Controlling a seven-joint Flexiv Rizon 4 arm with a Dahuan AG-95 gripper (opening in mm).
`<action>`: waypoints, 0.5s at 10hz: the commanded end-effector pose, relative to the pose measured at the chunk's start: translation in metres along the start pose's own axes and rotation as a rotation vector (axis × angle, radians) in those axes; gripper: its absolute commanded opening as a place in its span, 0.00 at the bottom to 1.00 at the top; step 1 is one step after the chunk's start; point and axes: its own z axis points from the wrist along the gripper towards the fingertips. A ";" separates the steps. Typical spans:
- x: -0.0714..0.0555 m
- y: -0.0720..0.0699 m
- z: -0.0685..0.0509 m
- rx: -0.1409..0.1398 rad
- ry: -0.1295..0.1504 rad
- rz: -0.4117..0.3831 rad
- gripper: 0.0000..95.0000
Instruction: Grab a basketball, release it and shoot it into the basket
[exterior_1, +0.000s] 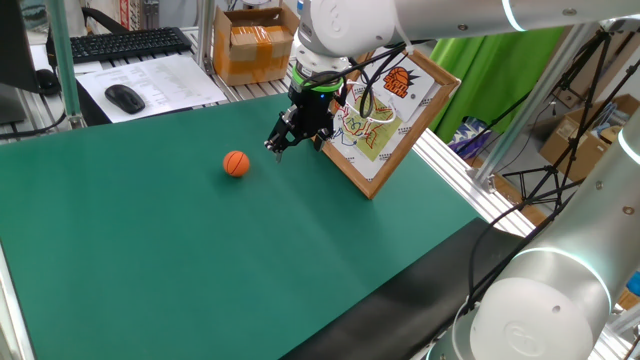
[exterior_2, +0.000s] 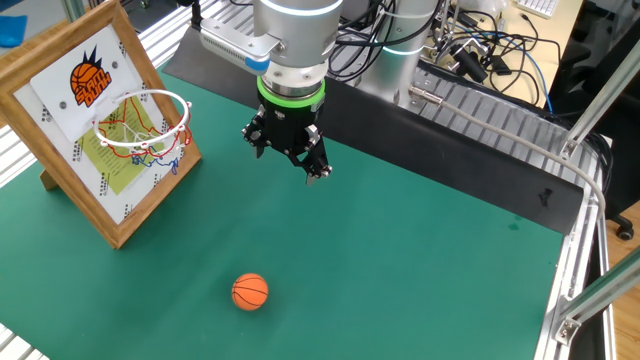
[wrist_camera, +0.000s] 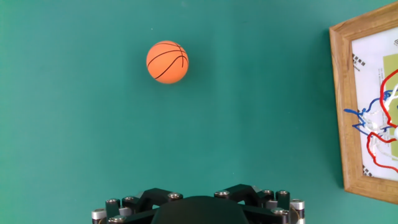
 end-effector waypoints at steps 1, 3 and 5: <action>0.000 0.000 0.000 -0.053 -0.108 0.058 0.00; 0.008 0.005 0.005 -0.054 -0.109 0.062 0.00; 0.012 0.007 0.008 -0.051 -0.108 0.060 0.00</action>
